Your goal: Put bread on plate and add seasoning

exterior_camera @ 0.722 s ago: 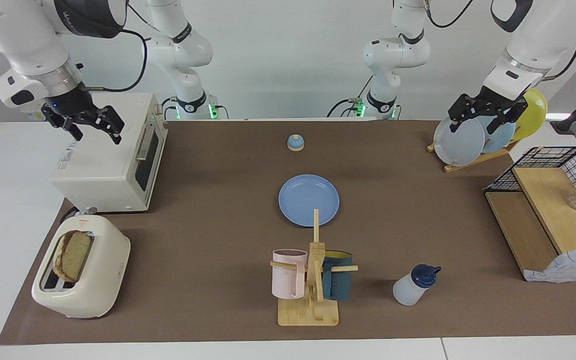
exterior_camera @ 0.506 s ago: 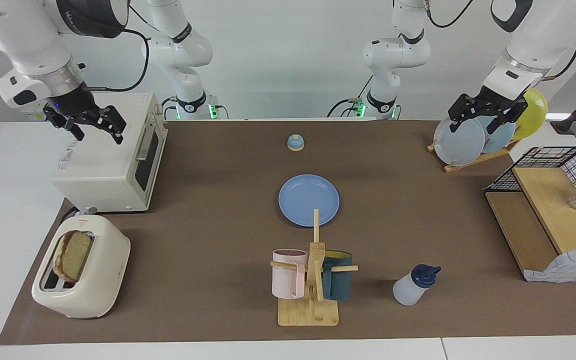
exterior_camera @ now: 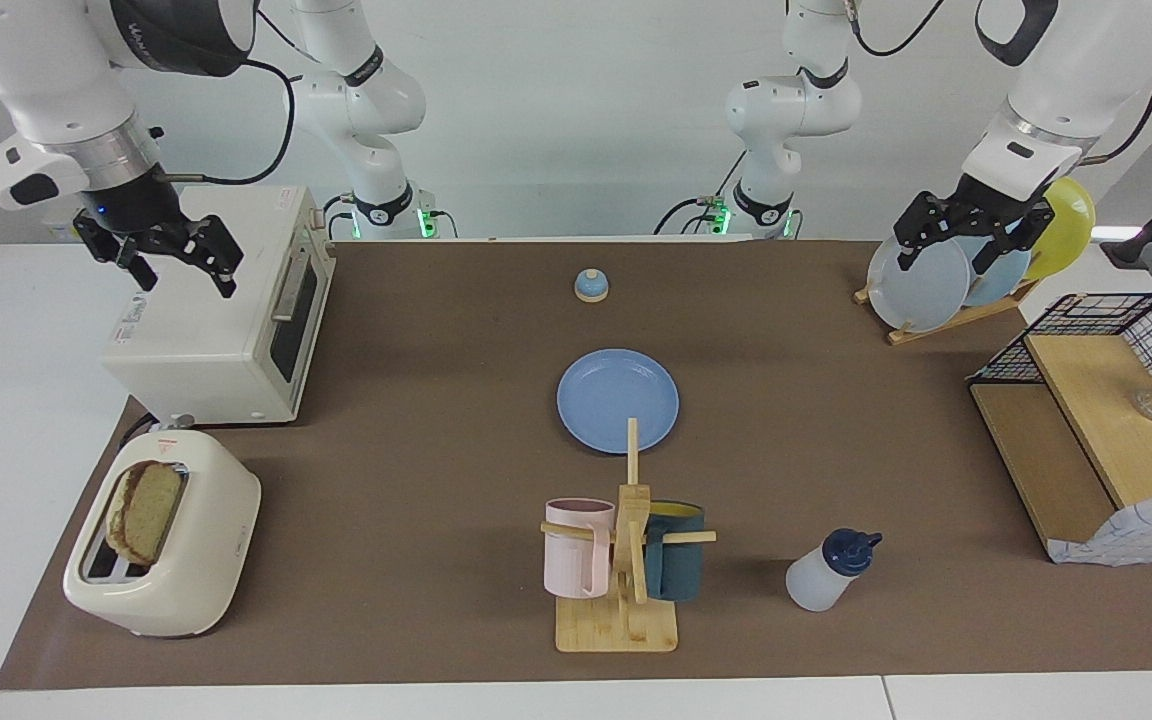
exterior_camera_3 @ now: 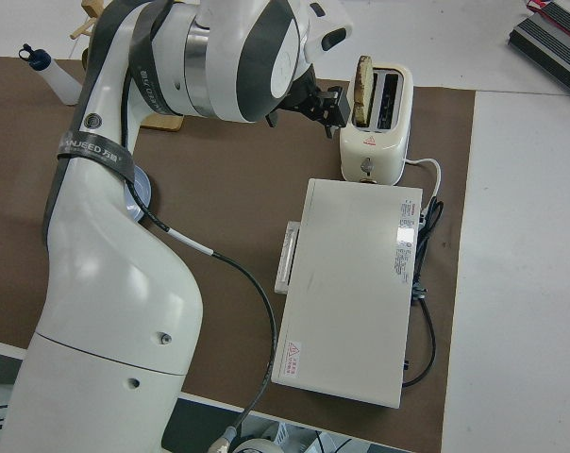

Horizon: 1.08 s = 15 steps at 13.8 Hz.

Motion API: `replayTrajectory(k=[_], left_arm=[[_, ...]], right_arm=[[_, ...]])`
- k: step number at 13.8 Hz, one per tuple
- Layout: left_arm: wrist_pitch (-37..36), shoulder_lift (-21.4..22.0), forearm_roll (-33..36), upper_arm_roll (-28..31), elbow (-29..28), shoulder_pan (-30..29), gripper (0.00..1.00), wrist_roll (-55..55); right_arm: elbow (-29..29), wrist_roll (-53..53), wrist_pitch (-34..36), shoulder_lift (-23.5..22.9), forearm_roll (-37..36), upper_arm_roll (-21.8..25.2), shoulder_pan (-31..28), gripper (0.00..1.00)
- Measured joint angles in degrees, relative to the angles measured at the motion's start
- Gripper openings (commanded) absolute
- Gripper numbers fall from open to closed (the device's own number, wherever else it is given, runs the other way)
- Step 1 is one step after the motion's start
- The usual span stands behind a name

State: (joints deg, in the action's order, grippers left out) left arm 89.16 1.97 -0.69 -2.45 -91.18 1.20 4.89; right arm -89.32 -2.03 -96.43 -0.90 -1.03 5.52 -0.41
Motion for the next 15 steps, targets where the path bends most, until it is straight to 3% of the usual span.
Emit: replayTrajectory(k=[4,6,11,15], left_arm=[[0.2,0.2,0.5,0.0,-0.5,0.0,1.0,0.0],[3.2,1.1,0.6,0.0,-3.5,0.0,1.0,0.0],[23.9,6.0,0.6,-0.4,-18.6,1.5,1.0,-0.3],[41.8,6.1,0.6,-0.6,-28.7,6.2,1.0,-9.0]], right_arm=[[0.0,0.0,-2.6,-0.1,0.0,-0.4,0.0,1.0],[-0.1,0.2,-4.3,-0.1,0.0,-0.8,0.1,1.0],[-2.4,0.2,-19.0,-2.6,0.0,0.1,-0.3,1.0],[-2.9,0.3,-33.8,-10.9,0.0,0.1,-0.8,1.0]])
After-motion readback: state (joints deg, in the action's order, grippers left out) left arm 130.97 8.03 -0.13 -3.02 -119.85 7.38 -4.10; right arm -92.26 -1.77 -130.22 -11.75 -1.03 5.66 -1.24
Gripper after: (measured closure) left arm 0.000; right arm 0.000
